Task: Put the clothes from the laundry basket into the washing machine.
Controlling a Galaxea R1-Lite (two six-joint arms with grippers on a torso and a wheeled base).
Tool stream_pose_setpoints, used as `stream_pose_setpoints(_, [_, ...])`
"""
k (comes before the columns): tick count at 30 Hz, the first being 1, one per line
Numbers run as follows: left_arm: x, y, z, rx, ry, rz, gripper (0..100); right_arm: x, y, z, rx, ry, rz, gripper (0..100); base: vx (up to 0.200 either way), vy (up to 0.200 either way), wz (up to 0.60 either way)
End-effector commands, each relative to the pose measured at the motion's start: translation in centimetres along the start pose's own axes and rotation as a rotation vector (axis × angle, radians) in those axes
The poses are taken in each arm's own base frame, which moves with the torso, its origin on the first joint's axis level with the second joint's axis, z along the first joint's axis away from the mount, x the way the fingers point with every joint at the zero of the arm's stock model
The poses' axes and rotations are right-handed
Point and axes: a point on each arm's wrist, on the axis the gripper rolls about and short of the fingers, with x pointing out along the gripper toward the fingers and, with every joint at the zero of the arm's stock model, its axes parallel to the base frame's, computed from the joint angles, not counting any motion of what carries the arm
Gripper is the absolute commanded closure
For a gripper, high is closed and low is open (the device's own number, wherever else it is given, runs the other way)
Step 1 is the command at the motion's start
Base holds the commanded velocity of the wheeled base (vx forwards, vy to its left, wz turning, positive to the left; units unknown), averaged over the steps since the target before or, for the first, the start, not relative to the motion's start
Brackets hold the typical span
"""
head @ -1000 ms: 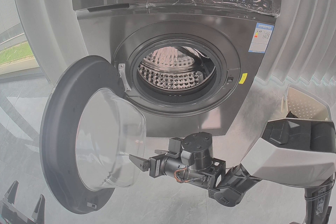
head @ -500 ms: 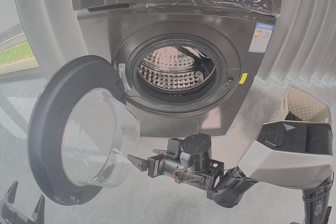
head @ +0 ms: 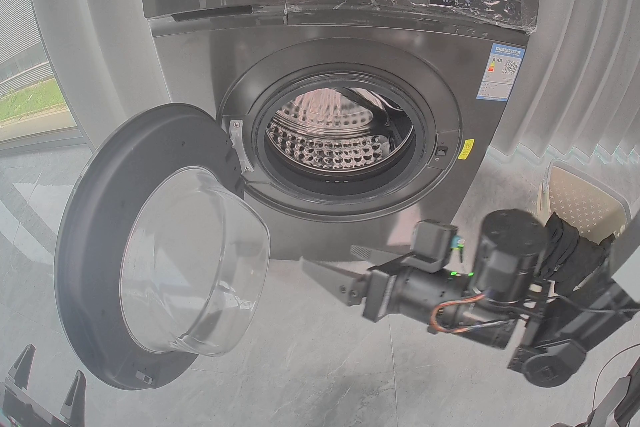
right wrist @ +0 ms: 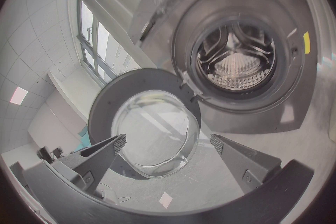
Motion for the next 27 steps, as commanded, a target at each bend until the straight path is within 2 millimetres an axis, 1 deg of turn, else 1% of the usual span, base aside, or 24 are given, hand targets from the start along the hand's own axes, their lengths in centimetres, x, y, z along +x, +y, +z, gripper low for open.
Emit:
stream_pose_setpoints(1, [0.0, 0.0, -0.5, 0.000, 0.000, 0.001, 0, -7.8, 0.8, 4.2, -0.025, -0.152, 0.000, 0, 0.000, -0.200, 0.00])
stream_pose_setpoints(2, [0.0, 0.0, -0.5, 0.000, 0.000, 0.001, 0, -7.9, 0.8, 4.3, -0.026, -0.155, 0.001, 0, 0.000, -0.200, 0.00])
stream_pose_setpoints(4, [0.0, 0.0, -0.5, 0.000, 0.000, 0.001, 0, -9.2, 1.0, 4.7, -0.028, -0.177, 0.005, 0, 0.000, -0.200, 0.00])
stream_pose_setpoints(8, [0.0, 0.0, -0.5, 0.000, 0.000, 0.001, 0, -10.5, 0.5, 4.7, -0.035, -0.185, -0.023, 0, 0.000, -0.200, 0.00])
stream_pose_setpoints(9, [0.0, 0.0, -0.5, 0.000, 0.000, 0.001, 0, -10.5, 0.5, 4.7, -0.035, -0.185, -0.023, 0, 0.000, -0.200, 0.00])
stream_pose_setpoints(10, [0.0, 0.0, -0.5, 0.000, 0.000, -0.001, 0, -11.4, 0.3, 4.3, -0.070, -0.177, -0.038, 0, 0.000, 0.000, 0.00])
stream_pose_setpoints(16, [0.0, 0.0, -0.5, 0.000, -0.002, -0.001, 0, -14.3, -1.1, 1.9, -0.180, -0.100, -0.119, 0, 0.000, 0.000, 0.00])
stream_pose_setpoints(18, [0.0, 0.0, -0.5, 0.000, -0.002, -0.001, 0, -15.1, -1.5, 1.4, -0.200, -0.086, -0.142, 0, 0.000, 0.000, 0.00])
stream_pose_setpoints(21, [0.0, 0.0, -0.5, -0.002, 0.000, -0.001, 0, -16.5, -2.4, 0.9, -0.234, -0.077, -0.200, 0, 0.000, 0.000, 0.00])
stream_pose_setpoints(22, [0.0, 0.0, -0.5, 0.000, 0.000, -0.001, 0, -16.6, -2.5, 0.9, -0.239, -0.078, -0.208, 0, 0.000, 0.000, 0.00])
stream_pose_setpoints(23, [0.0, 0.0, -0.5, 0.000, 0.000, -0.001, 0, -17.7, -2.9, 0.6, -0.264, -0.080, -0.245, 0, 0.000, 0.000, 0.00])
stream_pose_setpoints(24, [0.0, 0.0, -0.5, 0.000, -0.002, -0.001, 0, -18.2, -3.1, 0.4, -0.274, -0.078, -0.263, 0, 0.000, 0.000, 0.00])
stream_pose_setpoints(26, [0.0, 0.0, -0.5, 0.000, 0.000, -0.001, 0, -19.0, -3.2, 0.3, -0.279, -0.081, -0.285, 0, 0.000, -0.200, 0.00])
stream_pose_setpoints(27, [0.0, 0.0, -0.5, 0.000, 0.000, -0.001, 0, -19.0, -3.2, 0.3, -0.279, -0.081, -0.285, 0, 0.000, -0.200, 0.00])
